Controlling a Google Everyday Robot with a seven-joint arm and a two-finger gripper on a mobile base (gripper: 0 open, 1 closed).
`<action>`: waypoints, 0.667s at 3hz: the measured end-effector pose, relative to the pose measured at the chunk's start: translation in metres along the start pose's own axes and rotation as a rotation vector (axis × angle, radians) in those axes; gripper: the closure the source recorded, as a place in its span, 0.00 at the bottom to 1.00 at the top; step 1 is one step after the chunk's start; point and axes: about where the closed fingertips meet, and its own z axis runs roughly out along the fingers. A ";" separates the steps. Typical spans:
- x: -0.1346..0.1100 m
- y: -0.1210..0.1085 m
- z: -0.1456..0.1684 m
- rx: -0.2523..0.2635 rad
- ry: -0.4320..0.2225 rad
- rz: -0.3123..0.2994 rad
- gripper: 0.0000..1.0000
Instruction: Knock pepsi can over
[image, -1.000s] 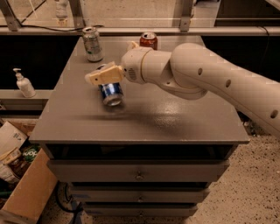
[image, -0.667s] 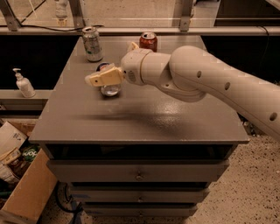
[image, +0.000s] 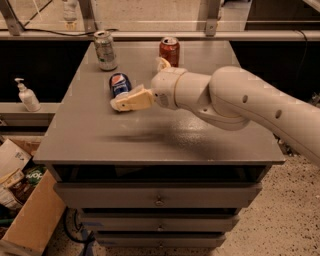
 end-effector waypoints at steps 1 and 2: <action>0.012 -0.001 -0.025 0.013 0.012 -0.006 0.00; 0.022 -0.002 -0.055 0.041 0.024 -0.008 0.00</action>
Offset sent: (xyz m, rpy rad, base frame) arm -0.0499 -0.0958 -0.0177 -0.0355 0.0008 -0.0973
